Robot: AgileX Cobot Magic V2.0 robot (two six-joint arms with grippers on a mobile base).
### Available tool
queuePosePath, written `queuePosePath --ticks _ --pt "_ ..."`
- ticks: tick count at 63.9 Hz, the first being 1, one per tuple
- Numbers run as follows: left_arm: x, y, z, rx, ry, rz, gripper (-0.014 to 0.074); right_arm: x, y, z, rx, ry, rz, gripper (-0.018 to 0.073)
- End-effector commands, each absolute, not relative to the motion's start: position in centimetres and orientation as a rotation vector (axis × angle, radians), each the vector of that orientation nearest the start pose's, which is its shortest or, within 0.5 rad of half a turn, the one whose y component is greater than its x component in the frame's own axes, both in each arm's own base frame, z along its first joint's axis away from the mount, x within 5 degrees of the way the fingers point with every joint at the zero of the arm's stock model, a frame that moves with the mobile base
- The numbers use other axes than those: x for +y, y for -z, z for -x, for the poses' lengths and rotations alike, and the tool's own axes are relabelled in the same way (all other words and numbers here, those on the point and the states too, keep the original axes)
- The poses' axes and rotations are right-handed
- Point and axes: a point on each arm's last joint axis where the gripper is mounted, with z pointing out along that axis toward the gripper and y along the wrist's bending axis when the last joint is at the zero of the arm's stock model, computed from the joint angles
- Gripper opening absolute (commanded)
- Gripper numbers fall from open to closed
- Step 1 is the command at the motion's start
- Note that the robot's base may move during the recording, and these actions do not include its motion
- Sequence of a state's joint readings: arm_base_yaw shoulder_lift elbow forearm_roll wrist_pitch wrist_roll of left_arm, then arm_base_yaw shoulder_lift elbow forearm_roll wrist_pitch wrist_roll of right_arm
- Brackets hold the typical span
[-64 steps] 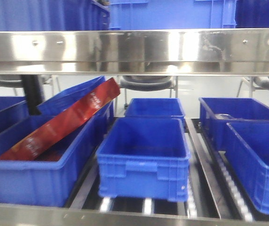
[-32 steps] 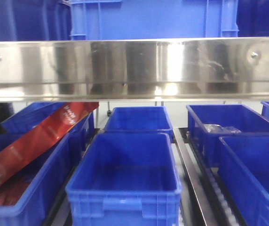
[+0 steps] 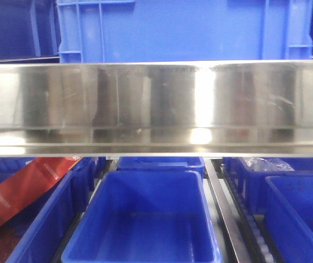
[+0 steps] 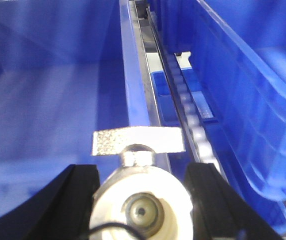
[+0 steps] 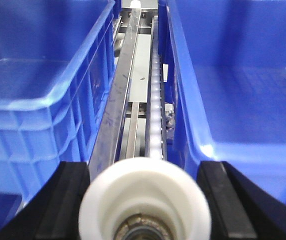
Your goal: Place valve from conveyor to right shelf box
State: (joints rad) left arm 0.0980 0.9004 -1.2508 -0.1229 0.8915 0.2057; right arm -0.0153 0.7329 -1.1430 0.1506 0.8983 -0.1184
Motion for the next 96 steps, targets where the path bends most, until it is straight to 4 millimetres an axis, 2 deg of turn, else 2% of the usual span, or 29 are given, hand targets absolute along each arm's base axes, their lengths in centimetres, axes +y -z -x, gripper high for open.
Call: queuePosePath --ticks 1,96 --pt "0.53 -46.24 -15.27 1.952 -0.038 -0.081 -0.0111 0.8 -45.24 -10.94 1.885 -0.075 0.08 -0.0155" --pt "0.58 -46.02 -15.78 1.965 -0.036 -0.081 -0.0111 0.8 -45.24 -10.94 1.885 -0.075 0.08 -0.0155"
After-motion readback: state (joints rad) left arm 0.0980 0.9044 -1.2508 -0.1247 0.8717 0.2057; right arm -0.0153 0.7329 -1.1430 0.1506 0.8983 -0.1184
